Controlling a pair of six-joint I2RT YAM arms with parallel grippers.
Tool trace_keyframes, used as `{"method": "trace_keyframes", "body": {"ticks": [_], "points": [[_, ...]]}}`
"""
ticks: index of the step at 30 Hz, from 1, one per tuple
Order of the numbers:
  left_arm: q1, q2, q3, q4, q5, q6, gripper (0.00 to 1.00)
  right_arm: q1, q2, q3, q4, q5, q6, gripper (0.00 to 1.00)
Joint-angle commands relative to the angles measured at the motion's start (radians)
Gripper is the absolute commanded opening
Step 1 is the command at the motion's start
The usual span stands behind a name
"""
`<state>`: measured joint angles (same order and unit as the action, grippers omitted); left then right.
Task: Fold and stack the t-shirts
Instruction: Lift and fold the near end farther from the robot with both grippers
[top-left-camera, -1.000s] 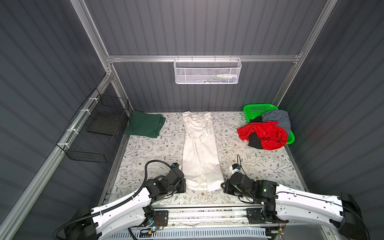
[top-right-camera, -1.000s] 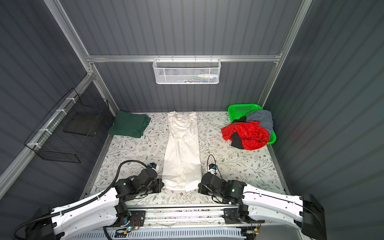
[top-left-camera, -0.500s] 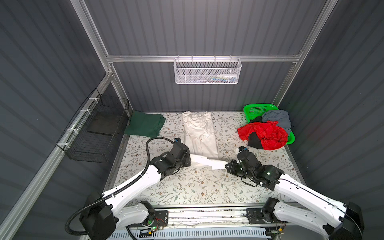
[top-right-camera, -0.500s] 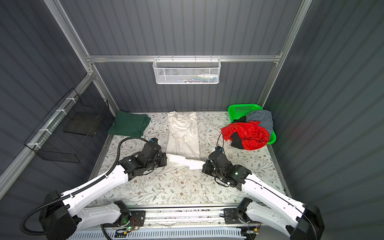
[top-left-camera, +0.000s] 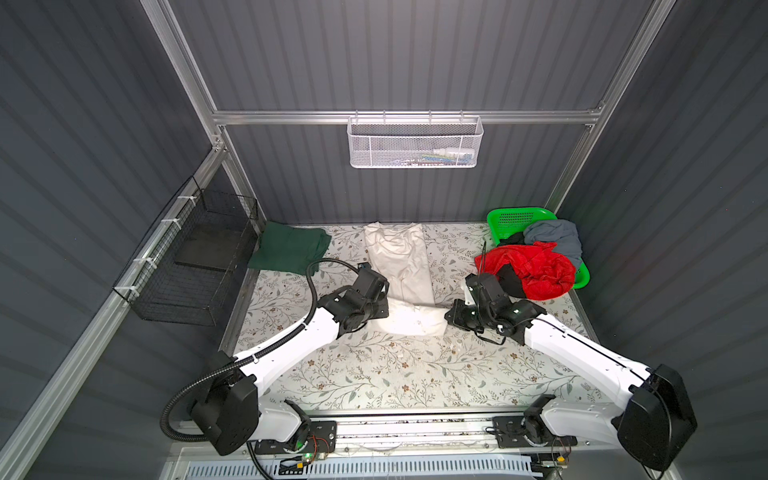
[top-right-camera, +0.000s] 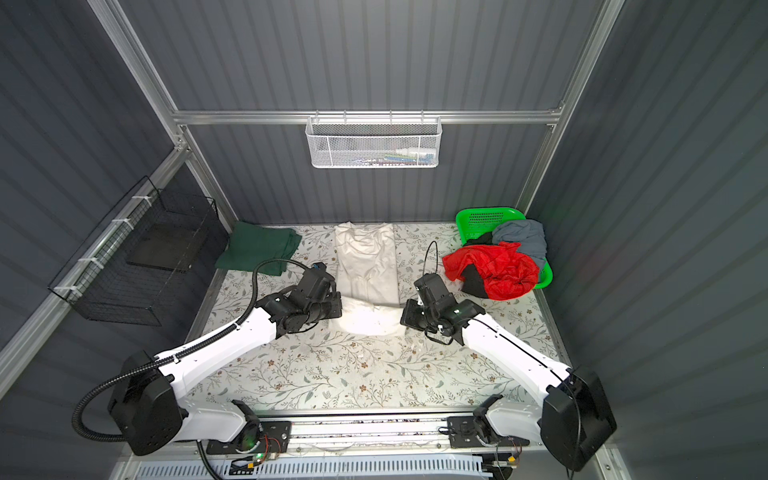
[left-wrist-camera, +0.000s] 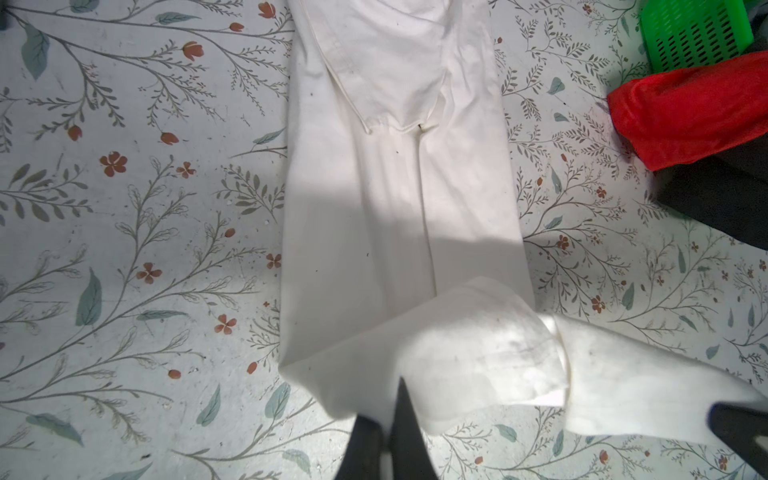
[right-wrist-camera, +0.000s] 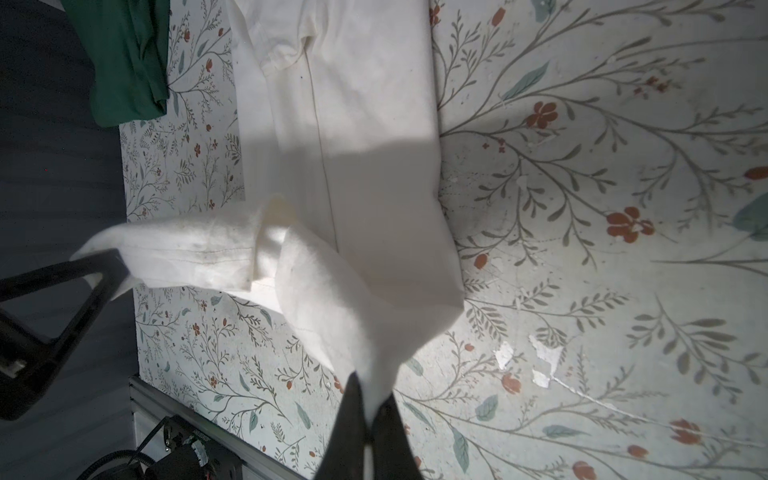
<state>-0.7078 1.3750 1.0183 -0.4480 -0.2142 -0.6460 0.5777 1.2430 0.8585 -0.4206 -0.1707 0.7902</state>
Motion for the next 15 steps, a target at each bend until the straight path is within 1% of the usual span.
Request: {"method": "trace_keyframes", "body": {"ticks": [1, 5, 6, 15], "points": [[0.024, 0.004, 0.03, -0.001, -0.044, 0.019, 0.0, -0.022, 0.042, 0.026, 0.023, -0.038, -0.034, 0.0], [0.049, 0.024, 0.032, 0.0, -0.049, 0.027, 0.0, -0.038, 0.09, 0.041, 0.026, -0.065, -0.04, 0.0], [0.054, 0.034, 0.032, 0.002, -0.048, 0.03, 0.0, -0.042, 0.102, 0.046, 0.056, -0.073, -0.042, 0.0], [0.12, 0.126, 0.058, 0.04, -0.005, 0.048, 0.0, -0.084, 0.194, 0.104, 0.073, -0.122, -0.066, 0.0]]}}
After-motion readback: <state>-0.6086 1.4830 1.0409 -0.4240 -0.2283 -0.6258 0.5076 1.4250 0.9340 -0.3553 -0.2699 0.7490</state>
